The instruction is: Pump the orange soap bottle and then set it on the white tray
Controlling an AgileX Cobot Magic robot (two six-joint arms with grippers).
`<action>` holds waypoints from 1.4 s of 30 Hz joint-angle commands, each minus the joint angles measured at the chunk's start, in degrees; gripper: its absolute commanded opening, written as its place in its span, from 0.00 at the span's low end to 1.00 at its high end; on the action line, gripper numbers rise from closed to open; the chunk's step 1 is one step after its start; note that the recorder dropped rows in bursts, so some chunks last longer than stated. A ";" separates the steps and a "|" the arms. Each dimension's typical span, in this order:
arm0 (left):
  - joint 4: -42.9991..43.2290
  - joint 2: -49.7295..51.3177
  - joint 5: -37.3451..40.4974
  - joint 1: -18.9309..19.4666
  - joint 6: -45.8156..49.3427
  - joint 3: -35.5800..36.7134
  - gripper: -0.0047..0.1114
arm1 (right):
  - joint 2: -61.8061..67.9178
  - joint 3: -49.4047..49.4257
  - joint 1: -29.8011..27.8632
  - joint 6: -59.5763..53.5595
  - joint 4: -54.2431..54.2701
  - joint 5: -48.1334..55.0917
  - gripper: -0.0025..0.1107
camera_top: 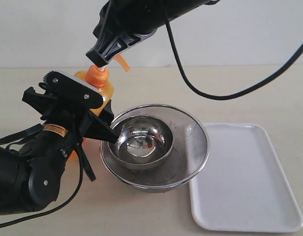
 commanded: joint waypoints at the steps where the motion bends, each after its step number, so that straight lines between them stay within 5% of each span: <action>1: -1.64 0.71 3.62 0.23 -0.81 0.06 0.08 | -0.05 -0.36 -0.09 -0.07 -1.09 0.16 0.02; 30: 1.99 0.71 4.08 0.23 -3.42 0.06 0.08 | 1.20 -0.36 -4.48 -0.25 -0.86 1.70 0.02; 42: 2.02 0.71 5.14 0.23 -3.42 0.06 0.08 | 1.20 -0.36 -4.48 -6.66 9.04 1.98 0.02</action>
